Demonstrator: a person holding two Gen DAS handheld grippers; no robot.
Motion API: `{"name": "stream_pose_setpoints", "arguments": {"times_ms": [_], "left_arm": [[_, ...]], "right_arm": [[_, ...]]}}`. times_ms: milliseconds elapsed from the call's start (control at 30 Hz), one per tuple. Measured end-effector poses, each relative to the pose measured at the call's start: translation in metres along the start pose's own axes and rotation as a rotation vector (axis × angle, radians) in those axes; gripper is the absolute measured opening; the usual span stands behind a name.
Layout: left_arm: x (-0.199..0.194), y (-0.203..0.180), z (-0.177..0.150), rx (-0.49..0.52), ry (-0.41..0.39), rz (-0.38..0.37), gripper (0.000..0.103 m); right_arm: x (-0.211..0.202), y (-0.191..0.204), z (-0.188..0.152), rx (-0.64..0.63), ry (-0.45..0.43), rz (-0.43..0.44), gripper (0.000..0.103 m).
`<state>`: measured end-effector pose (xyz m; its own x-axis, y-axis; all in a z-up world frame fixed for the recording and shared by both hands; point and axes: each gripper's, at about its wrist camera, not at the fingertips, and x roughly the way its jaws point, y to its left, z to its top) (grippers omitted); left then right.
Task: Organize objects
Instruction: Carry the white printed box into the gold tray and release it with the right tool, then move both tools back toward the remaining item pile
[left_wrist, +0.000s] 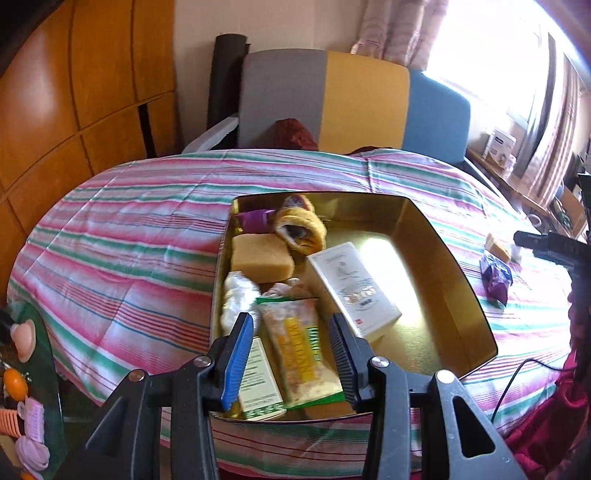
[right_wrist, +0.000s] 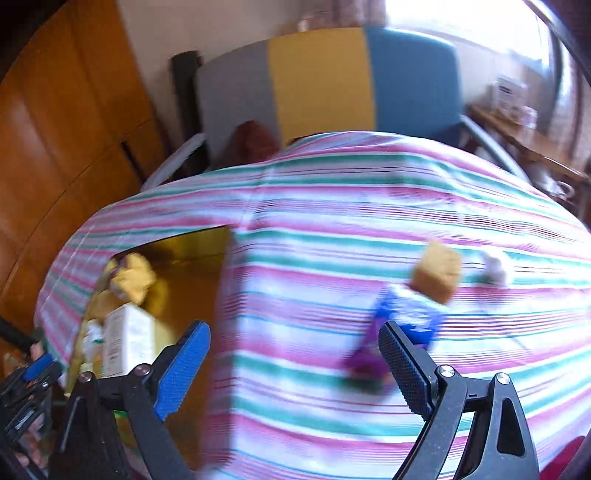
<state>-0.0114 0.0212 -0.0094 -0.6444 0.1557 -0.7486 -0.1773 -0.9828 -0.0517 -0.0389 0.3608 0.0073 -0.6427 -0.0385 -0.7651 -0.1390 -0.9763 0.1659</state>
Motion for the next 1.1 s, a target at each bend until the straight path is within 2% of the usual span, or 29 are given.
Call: {"name": "stream_pose_setpoints", "arguments": {"times_ms": [233, 367, 400, 467, 533, 767, 933, 1033, 1100], "left_arm": [[-0.001, -0.038, 0.010, 0.087, -0.007, -0.043, 0.043], [0.002, -0.071, 0.016, 0.149, -0.001, -0.083, 0.043], [0.003, -0.078, 0.016, 0.162, 0.002, -0.093, 0.043], [0.005, -0.095, 0.018, 0.193, 0.006, -0.117, 0.043], [0.008, -0.115, 0.020, 0.227, 0.015, -0.152, 0.043], [0.022, -0.181, 0.027, 0.324, 0.064, -0.266, 0.043], [0.043, -0.222, 0.029, 0.324, 0.174, -0.367, 0.043], [0.062, -0.245, 0.028, 0.265, 0.287, -0.459, 0.043], [0.077, -0.260, 0.026, 0.230, 0.341, -0.495, 0.043]], "right_arm": [[-0.005, -0.096, 0.006, 0.115, -0.049, -0.205, 0.096], [-0.002, -0.161, -0.012, 0.314, -0.062, -0.318, 0.096], [0.000, -0.177, -0.015, 0.393, -0.028, -0.340, 0.096], [-0.004, -0.198, -0.018, 0.507, -0.039, -0.321, 0.096], [-0.008, -0.209, -0.019, 0.555, -0.053, -0.315, 0.096], [-0.005, -0.211, -0.025, 0.605, -0.020, -0.276, 0.096], [-0.004, -0.213, -0.028, 0.636, -0.016, -0.255, 0.097], [-0.004, -0.217, -0.030, 0.658, -0.014, -0.234, 0.097], [-0.004, -0.217, -0.030, 0.664, -0.016, -0.226, 0.097]]}}
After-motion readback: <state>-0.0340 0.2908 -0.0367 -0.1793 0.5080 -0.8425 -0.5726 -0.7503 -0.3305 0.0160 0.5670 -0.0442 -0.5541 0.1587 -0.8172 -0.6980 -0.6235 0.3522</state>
